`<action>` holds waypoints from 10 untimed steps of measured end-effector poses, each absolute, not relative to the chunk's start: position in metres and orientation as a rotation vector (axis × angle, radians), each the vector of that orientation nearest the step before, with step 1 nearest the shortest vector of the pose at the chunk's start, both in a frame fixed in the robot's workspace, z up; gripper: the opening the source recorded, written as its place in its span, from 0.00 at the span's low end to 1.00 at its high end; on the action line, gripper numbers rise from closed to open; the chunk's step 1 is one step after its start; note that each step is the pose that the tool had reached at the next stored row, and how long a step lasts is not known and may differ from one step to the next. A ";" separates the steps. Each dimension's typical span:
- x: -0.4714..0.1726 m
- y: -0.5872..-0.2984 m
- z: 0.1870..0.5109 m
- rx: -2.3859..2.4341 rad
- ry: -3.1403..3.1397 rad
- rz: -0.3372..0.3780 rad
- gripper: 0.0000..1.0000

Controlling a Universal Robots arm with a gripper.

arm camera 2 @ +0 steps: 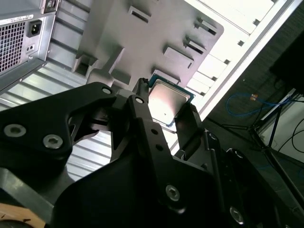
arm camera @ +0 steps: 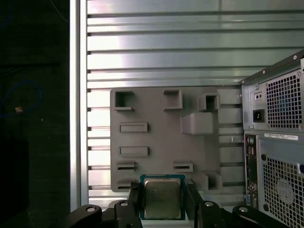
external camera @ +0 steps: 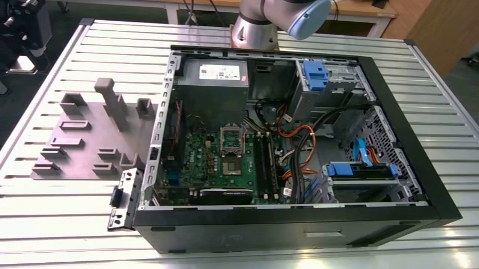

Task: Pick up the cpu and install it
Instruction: 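Pick up the cpu and move it towards the insertion slot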

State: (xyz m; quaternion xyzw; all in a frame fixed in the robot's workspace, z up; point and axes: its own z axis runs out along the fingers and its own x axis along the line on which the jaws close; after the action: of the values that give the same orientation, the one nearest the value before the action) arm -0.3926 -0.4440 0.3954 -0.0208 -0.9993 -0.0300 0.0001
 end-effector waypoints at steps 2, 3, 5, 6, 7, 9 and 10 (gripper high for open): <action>-0.393 -0.444 0.395 -0.065 -3.139 -0.094 0.47; -0.393 -0.444 0.395 -0.065 -3.139 -0.094 0.47; -0.393 -0.444 0.395 -0.065 -3.139 -0.094 0.47; -0.393 -0.444 0.395 -0.065 -3.139 -0.094 0.47; -0.393 -0.444 0.395 -0.065 -3.139 -0.094 0.47; -0.393 -0.444 0.395 -0.065 -3.139 -0.094 0.47; -0.393 -0.444 0.395 -0.065 -3.139 -0.094 0.47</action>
State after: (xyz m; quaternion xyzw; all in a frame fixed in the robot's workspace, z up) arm -0.3925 -0.4441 0.3955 -0.0208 -0.9993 -0.0300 0.0001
